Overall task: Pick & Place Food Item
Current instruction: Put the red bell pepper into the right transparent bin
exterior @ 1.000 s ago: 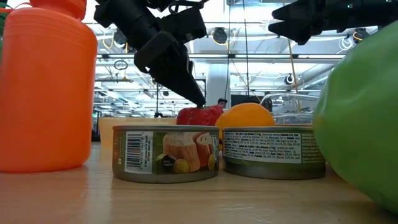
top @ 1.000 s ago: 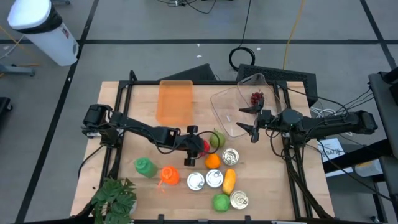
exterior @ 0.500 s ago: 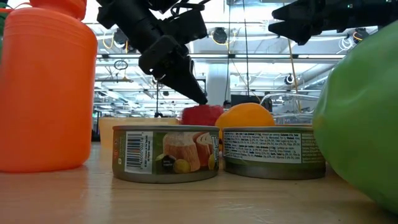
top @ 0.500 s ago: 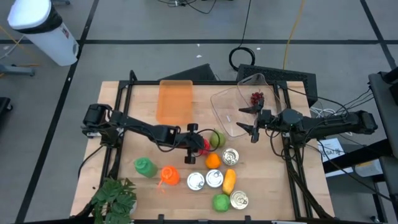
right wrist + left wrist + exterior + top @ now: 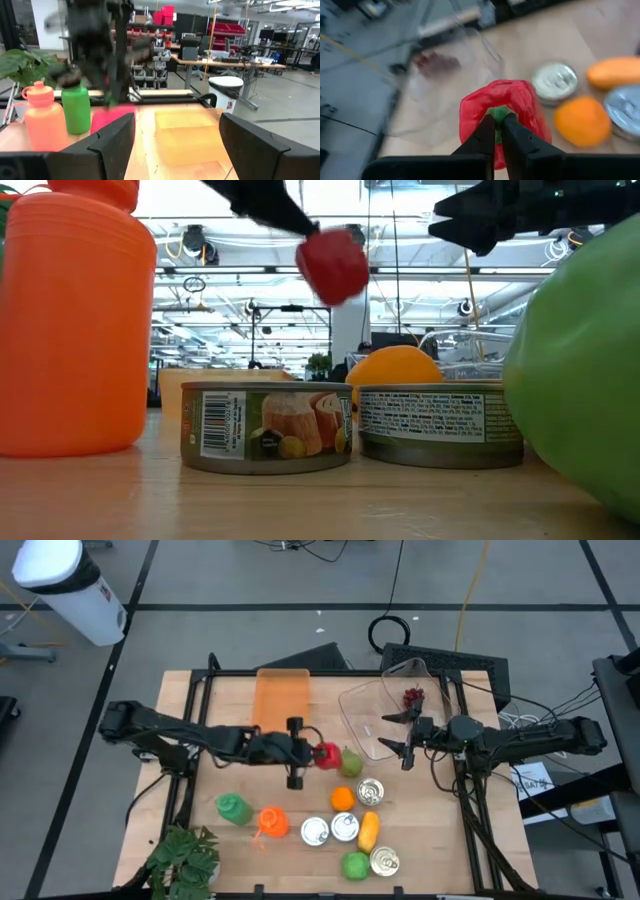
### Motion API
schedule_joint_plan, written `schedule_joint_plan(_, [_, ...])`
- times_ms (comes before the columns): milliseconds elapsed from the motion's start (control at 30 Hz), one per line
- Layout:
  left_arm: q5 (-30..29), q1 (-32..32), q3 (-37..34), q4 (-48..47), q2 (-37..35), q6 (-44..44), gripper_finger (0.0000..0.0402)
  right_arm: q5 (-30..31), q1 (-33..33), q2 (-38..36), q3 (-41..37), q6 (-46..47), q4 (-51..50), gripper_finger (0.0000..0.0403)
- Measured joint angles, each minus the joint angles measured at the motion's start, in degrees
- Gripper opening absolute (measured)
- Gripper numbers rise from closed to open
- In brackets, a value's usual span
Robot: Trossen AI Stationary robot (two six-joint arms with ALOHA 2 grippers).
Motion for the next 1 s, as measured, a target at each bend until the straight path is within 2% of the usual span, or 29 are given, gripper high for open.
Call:
schedule_joint_plan(100, [-0.43, 1.34, 0.0, 0.56, -2.52, 1.18, 0.0016, -0.21, 0.81, 4.06, 0.02, 0.19, 3.83, 0.0288])
schedule_joint_plan(267, [-0.13, 3.58, -0.01, 1.48, -3.1, 1.88, 0.0016, -3.11, 2.16, 13.63, 0.18, -0.01, 12.81, 0.0342])
schedule_joint_plan(433, [3.04, 5.2, -0.06, 1.88, -2.55, 2.12, 0.0017, -2.73, 1.98, 22.23, 3.76, -3.07, 13.96, 0.0374])
schedule_joint_plan(667, [6.0, 4.89, -0.07, 2.79, -2.59, 2.05, 0.0009, -2.95, 0.92, 31.34, 11.23, -7.02, 14.03, 0.0374])
schedule_joint_plan(900, [7.9, 3.44, -0.07, 3.28, -2.6, 4.29, 0.0003, -3.18, -0.27, 37.02, 15.26, -1.86, 13.82, 0.0377])
schedule_joint_plan(1000, [7.69, 3.38, -0.07, 3.19, -2.58, 4.59, 0.0006, -5.32, -0.27, 38.69, 15.82, -1.98, 14.02, 0.0377])
